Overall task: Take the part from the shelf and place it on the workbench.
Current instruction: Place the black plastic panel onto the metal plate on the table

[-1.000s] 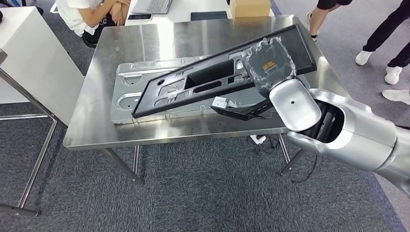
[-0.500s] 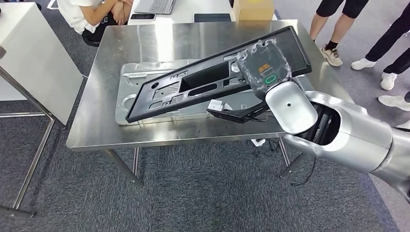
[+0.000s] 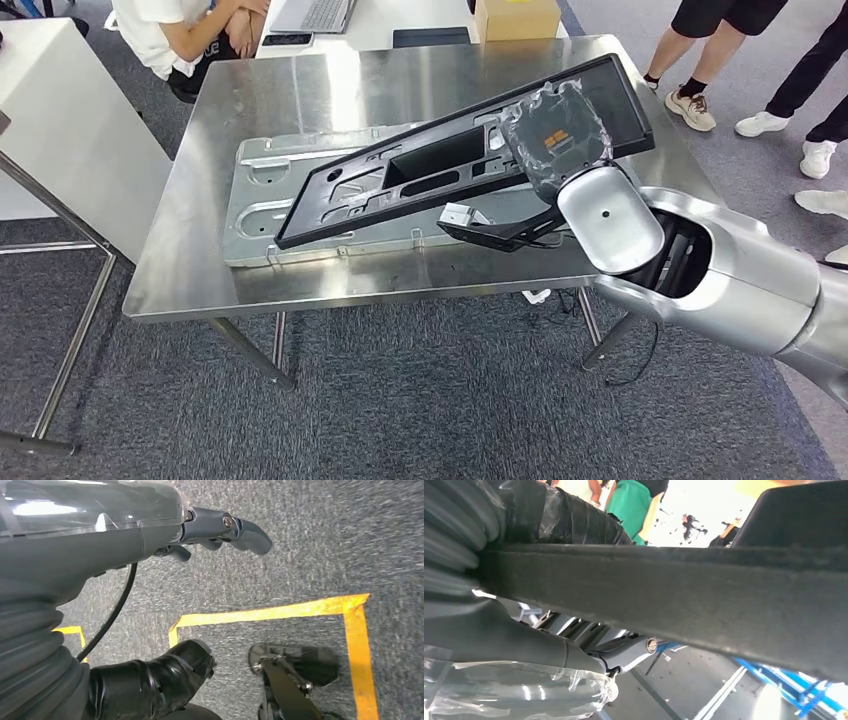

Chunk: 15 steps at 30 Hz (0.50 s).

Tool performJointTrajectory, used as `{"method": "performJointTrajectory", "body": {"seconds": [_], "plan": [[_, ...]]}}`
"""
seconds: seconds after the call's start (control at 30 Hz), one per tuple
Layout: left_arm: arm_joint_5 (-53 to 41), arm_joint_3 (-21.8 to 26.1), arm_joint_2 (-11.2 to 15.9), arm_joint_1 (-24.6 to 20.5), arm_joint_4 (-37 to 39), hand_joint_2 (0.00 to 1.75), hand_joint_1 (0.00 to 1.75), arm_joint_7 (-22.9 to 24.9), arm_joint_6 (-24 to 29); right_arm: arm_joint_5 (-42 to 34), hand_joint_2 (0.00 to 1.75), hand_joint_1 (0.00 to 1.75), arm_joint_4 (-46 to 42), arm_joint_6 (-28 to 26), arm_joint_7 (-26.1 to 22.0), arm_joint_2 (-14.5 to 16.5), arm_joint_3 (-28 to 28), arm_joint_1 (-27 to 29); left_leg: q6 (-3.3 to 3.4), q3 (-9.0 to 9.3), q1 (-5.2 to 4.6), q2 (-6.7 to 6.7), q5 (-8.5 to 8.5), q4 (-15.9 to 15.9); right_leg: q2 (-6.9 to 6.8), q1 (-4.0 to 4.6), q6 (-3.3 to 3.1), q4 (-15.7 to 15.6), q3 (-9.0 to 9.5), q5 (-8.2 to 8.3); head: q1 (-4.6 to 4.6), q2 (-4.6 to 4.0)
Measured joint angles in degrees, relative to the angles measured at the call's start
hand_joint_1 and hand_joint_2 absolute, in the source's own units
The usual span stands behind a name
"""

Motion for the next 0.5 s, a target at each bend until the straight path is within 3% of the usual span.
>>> {"method": "performJointTrajectory", "body": {"seconds": [0.07, 0.1, 0.13, 0.17, 0.23, 0.27, 0.33, 0.43, 0.5], "plan": [[-0.06, -0.01, -0.02, -0.03, 0.0, 1.75, 0.0, -0.06, 0.05, 0.01, 1.75, 1.75, 0.01, 0.0, 0.0, -0.01, 0.02, -0.01, -0.19, -3.9, 0.03, 0.03, -2.61, 7.23, -0.02, 0.16, -0.37, 0.04, 0.24, -0.25, -0.09, 0.0], [-0.08, -0.01, -0.02, -0.01, 0.0, 1.75, 0.0, -0.07, 0.06, 0.01, 1.75, 1.75, 0.01, 0.0, 0.0, 0.0, 0.08, 0.03, -0.2, -5.4, 0.03, 0.03, -2.83, 9.51, 0.0, 0.26, -0.46, 0.07, 0.41, -0.41, -0.1, 0.0], [-0.08, -0.01, -0.02, 0.03, 0.0, 1.75, 0.0, -0.08, 0.07, 0.01, 1.75, 1.75, 0.01, 0.0, 0.0, -0.01, 0.14, 0.08, -0.12, -5.94, 0.03, 0.03, -1.99, 9.77, 0.03, 0.35, -0.5, 0.1, 0.62, -0.59, -0.1, 0.0], [-0.08, -0.01, -0.02, 0.06, 0.0, 1.75, 0.0, -0.08, 0.07, 0.01, 1.75, 1.75, 0.02, 0.0, 0.0, -0.01, 0.19, 0.12, 0.06, -5.38, 0.01, 0.03, -0.18, 7.86, 0.08, 0.44, -0.49, 0.11, 0.91, -0.8, -0.1, 0.0], [-0.09, -0.01, 0.02, 0.08, 0.0, 1.75, 0.0, -0.08, 0.09, 0.01, 1.75, 1.75, 0.03, -0.01, 0.0, -0.02, 0.24, 0.13, 0.74, -2.19, -0.15, 0.04, 3.94, 0.47, 0.14, 0.59, -0.37, 0.1, 1.51, -1.23, -0.07, 0.0], [-0.1, -0.01, 0.05, 0.05, 0.0, 1.75, 0.0, -0.08, 0.12, 0.01, 1.75, 1.75, 0.03, -0.02, 0.0, -0.03, 0.24, 0.09, 1.04, -0.69, -0.31, 0.03, 5.06, -2.81, 0.19, 0.66, -0.22, 0.12, 1.65, -1.42, -0.05, 0.0], [-0.1, -0.01, 0.1, -0.05, 0.0, 1.75, 0.0, -0.08, 0.19, 0.01, 1.75, 1.75, 0.06, -0.04, 0.0, -0.04, 0.24, 0.03, 1.46, 0.68, -0.63, 0.01, 5.22, -5.63, 0.23, 0.66, 0.3, 0.01, 1.69, -1.6, -0.04, 0.0], [-0.11, -0.01, 0.04, 0.01, 0.0, 1.75, 0.0, -0.08, 0.21, 0.1, 1.75, 1.75, 0.09, -0.2, 0.0, -0.13, 0.22, 0.03, 1.96, 1.58, -0.35, 0.05, 5.23, -6.72, 0.2, 0.61, 1.21, 0.48, 1.64, -2.21, -0.01, 0.01], [-0.15, -0.01, -0.01, 0.05, 0.0, 1.75, 0.0, -0.08, 0.24, 0.56, 1.75, 1.75, 0.08, -0.79, 0.0, -0.26, 0.19, 0.0, 2.44, 2.44, 0.0, 0.13, 5.15, -7.34, 0.13, 0.58, 1.71, 4.75, -0.39, -4.25, 0.12, 0.01]]}}
